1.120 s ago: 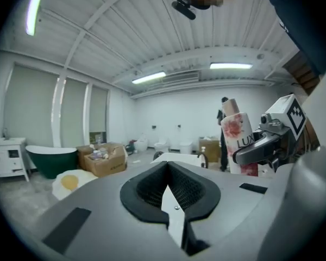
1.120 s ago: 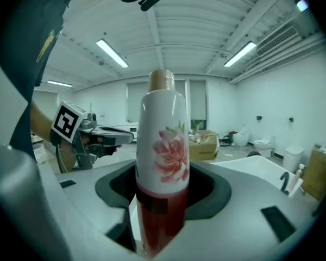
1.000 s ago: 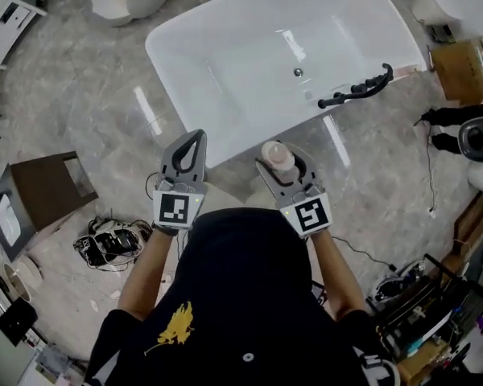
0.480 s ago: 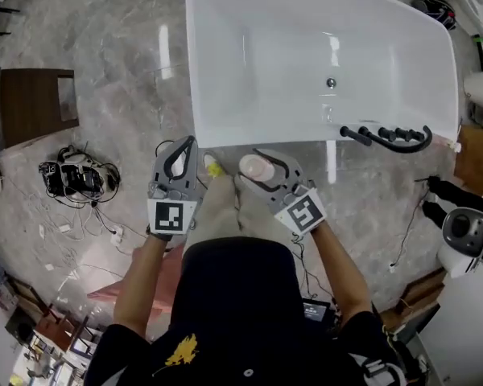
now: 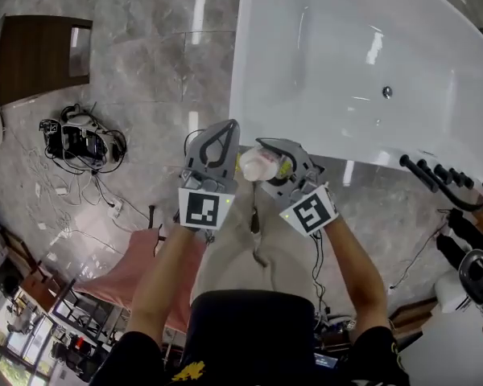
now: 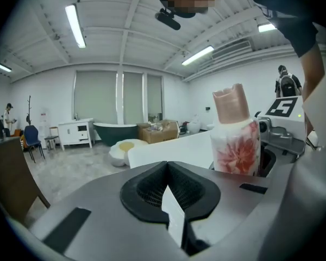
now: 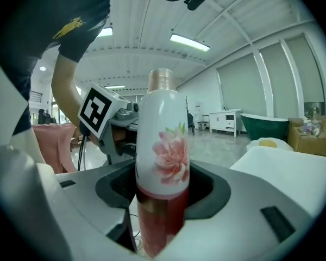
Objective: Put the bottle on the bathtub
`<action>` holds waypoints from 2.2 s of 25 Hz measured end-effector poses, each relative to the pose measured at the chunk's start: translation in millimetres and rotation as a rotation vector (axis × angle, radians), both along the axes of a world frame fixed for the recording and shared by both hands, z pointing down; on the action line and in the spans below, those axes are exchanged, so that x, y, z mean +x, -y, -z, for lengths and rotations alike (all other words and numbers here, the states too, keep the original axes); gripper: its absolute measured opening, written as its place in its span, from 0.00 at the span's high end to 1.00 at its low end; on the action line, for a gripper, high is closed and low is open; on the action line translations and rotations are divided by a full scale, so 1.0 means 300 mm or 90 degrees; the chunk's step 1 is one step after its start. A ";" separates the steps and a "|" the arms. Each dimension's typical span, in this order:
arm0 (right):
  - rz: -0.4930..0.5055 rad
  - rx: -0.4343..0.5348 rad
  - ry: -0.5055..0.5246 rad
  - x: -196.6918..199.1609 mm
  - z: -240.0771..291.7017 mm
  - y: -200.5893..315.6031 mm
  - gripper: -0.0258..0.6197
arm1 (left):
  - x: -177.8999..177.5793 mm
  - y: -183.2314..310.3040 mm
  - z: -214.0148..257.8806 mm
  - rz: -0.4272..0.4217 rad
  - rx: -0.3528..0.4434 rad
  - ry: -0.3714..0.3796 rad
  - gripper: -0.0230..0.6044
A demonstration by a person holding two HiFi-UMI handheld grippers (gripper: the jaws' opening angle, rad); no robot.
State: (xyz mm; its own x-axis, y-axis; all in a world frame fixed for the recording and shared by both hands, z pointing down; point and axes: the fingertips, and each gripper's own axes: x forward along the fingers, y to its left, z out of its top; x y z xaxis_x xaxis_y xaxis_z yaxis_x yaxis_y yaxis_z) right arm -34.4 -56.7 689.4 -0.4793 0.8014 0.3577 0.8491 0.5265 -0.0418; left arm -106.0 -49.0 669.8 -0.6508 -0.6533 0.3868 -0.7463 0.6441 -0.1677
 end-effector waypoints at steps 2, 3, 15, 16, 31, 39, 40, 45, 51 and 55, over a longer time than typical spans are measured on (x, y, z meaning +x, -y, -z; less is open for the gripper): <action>0.011 -0.006 0.006 -0.015 -0.067 -0.036 0.61 | -0.015 -0.011 -0.061 0.002 0.005 -0.010 0.94; 0.015 -0.013 0.005 -0.024 -0.096 -0.048 0.61 | -0.024 -0.014 -0.087 0.004 0.008 -0.013 0.94; 0.057 0.044 0.007 -0.044 -0.289 -0.118 0.61 | -0.035 0.008 -0.220 0.004 0.035 -0.050 0.94; 0.057 0.049 0.006 -0.047 -0.297 -0.116 0.61 | -0.041 0.006 -0.227 0.006 0.036 -0.052 0.94; 0.066 0.067 0.012 -0.051 -0.330 -0.135 0.60 | -0.085 -0.039 -0.282 0.023 0.041 -0.049 0.94; 0.042 0.058 0.000 -0.064 -0.331 -0.124 0.53 | -0.074 -0.048 -0.299 0.031 0.046 -0.056 0.94; 0.039 0.056 -0.005 -0.063 -0.330 -0.121 0.52 | -0.072 -0.048 -0.299 0.030 0.045 -0.055 0.94; 0.006 0.077 -0.052 -0.026 -0.349 -0.047 0.43 | -0.090 -0.098 -0.306 0.114 0.108 -0.091 0.94; -0.132 0.065 -0.102 0.092 -0.187 0.142 0.51 | -0.038 -0.227 -0.186 0.141 0.073 -0.137 0.94; -0.281 -0.019 -0.149 0.152 0.133 0.250 0.63 | 0.048 -0.248 0.075 0.114 0.068 -0.143 0.94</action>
